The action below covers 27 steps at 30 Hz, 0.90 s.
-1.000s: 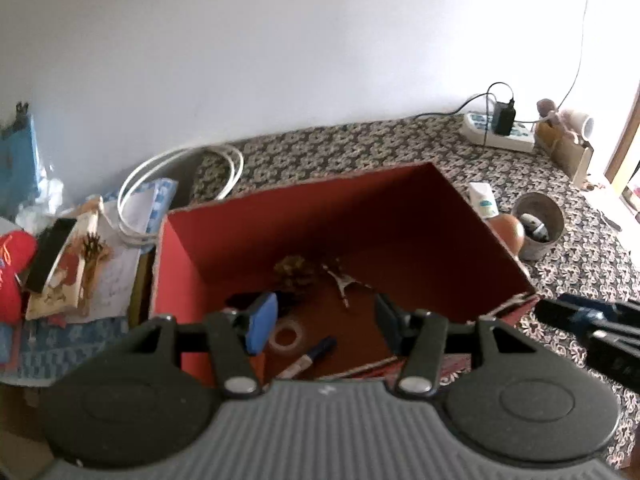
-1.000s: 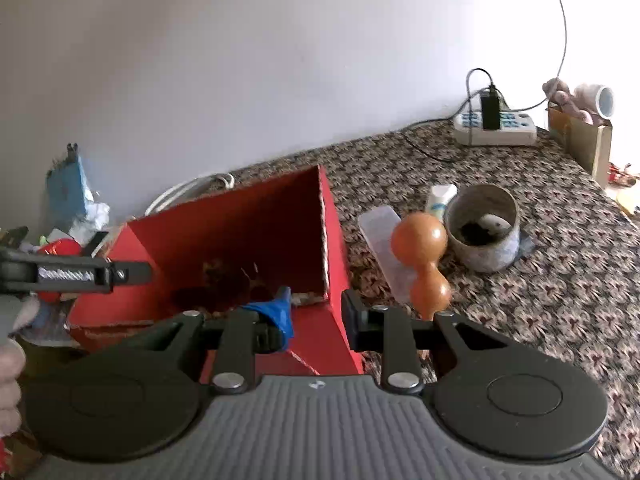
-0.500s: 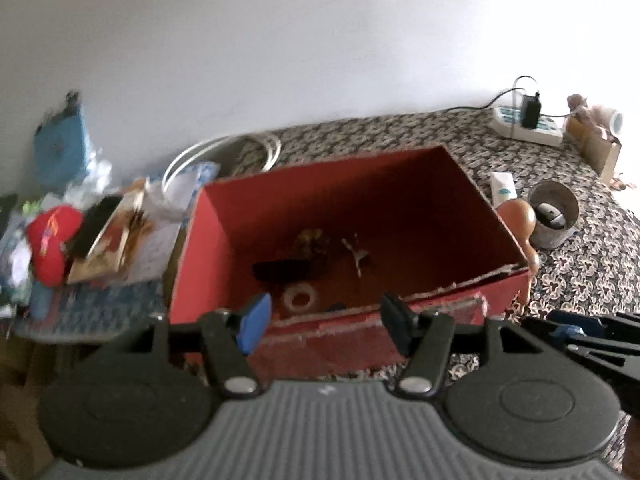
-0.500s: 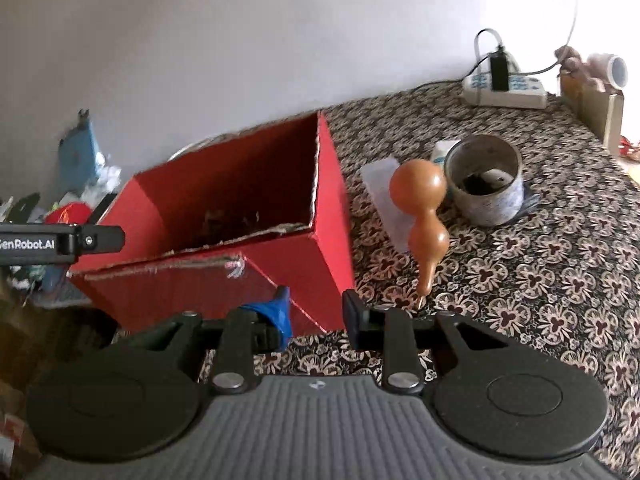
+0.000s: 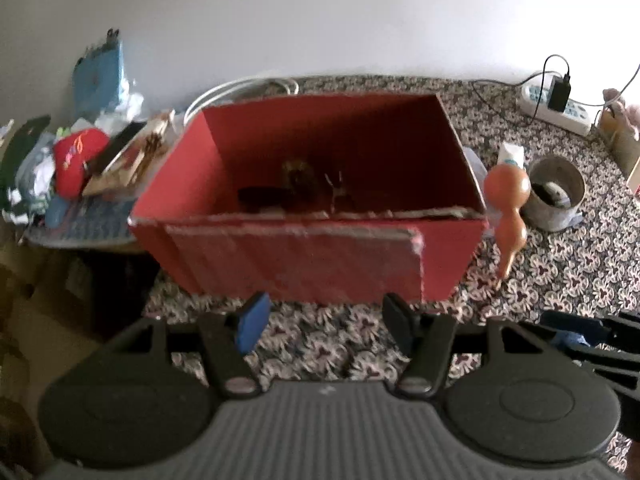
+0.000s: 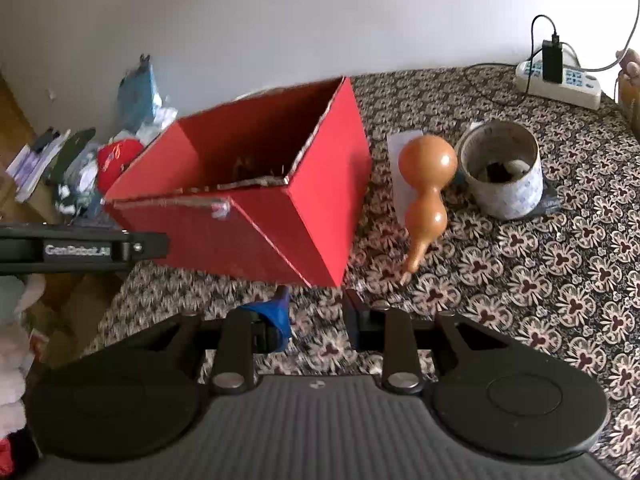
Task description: Organize rigid objects
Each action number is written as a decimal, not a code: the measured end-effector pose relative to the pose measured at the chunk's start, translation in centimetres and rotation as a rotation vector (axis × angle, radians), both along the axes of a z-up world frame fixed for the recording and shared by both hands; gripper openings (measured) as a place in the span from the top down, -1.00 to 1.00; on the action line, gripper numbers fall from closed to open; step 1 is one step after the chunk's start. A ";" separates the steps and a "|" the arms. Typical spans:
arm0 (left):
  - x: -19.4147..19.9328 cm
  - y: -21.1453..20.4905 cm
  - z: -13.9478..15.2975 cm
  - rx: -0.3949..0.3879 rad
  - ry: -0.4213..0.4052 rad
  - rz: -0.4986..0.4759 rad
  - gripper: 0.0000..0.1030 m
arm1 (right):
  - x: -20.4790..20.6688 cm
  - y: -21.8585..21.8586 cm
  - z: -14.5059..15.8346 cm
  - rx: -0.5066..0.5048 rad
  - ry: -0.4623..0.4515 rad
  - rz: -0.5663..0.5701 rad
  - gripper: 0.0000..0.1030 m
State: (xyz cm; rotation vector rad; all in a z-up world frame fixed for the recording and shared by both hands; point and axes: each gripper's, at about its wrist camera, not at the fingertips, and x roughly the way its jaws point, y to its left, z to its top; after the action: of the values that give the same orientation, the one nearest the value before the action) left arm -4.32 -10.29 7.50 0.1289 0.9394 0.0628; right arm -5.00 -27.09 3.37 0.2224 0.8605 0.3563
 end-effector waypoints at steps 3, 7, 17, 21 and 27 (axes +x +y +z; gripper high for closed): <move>-0.3 -0.4 -0.9 -0.008 0.034 0.033 -0.25 | -0.4 -0.4 -0.1 0.002 0.006 0.038 0.78; -0.6 -0.3 -1.3 -0.005 0.063 0.072 -0.25 | -0.8 -0.6 0.0 0.019 0.008 0.064 0.78; -0.9 2.1 -1.7 0.023 0.097 0.125 -0.25 | -1.4 2.9 -0.3 0.000 0.035 0.127 0.77; -0.7 3.6 -2.0 0.006 0.105 0.112 -0.25 | -1.2 4.4 -0.3 -0.035 0.047 0.122 0.76; 0.3 6.2 -2.9 -0.006 0.135 0.047 -0.25 | -0.7 7.2 -0.8 -0.062 0.077 0.036 0.75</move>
State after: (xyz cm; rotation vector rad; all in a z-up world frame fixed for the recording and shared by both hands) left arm -4.04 -4.12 4.63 0.1069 1.0774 0.0954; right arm -5.74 -19.91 2.62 0.1637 0.9512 0.3558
